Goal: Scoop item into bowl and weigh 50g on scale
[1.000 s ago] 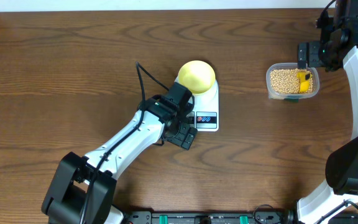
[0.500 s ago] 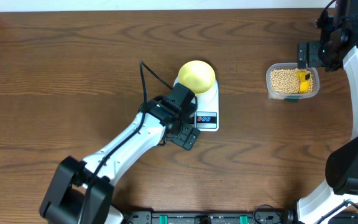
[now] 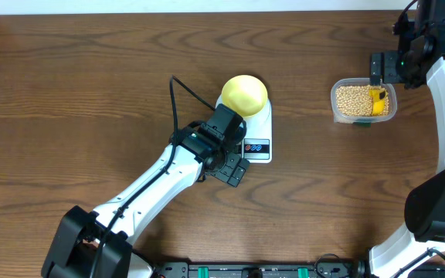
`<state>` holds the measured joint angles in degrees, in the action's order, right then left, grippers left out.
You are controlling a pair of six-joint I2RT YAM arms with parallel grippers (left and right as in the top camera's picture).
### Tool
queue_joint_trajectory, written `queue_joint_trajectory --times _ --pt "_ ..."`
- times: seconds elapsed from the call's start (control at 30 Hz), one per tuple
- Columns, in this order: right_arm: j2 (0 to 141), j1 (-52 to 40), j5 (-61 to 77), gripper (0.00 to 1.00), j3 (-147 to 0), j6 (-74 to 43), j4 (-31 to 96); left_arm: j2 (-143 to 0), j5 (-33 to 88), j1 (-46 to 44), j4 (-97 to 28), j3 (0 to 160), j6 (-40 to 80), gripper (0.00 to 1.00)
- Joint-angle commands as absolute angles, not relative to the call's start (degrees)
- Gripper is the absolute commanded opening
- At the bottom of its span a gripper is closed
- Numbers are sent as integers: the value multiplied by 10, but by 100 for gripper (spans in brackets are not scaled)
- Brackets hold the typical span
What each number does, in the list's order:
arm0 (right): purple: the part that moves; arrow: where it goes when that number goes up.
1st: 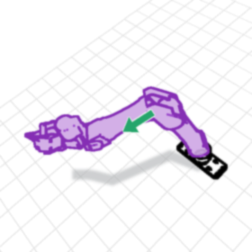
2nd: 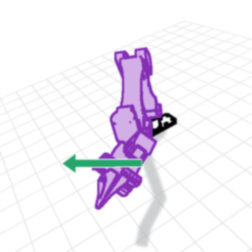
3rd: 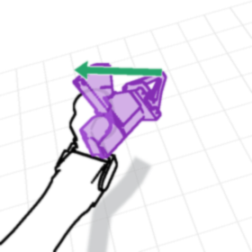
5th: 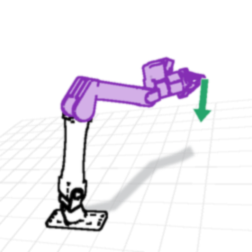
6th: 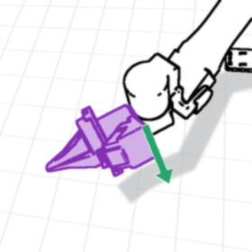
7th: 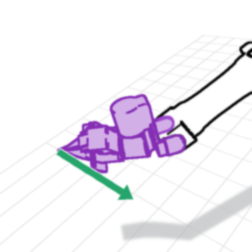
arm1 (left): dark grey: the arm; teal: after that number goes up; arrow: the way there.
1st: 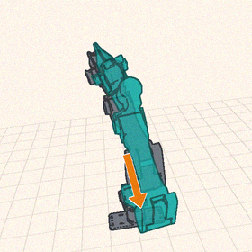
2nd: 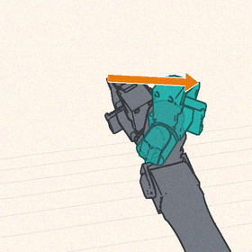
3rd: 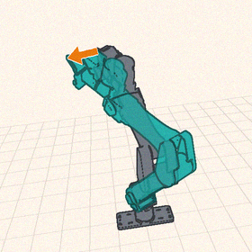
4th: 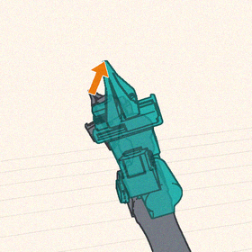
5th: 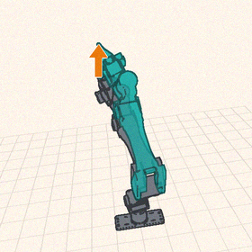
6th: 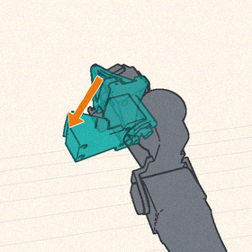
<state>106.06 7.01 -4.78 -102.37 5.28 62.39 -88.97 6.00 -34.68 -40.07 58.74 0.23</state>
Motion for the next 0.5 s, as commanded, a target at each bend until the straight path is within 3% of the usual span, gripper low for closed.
queue_joint_trajectory --times 0.0,0.47 --pt "1058 67 -52 99 -1030 52 626 -888 53 -347 -402 591 11 98" --pt "1058 67 -52 99 -1030 52 626 -888 53 -347 -402 591 11 98"
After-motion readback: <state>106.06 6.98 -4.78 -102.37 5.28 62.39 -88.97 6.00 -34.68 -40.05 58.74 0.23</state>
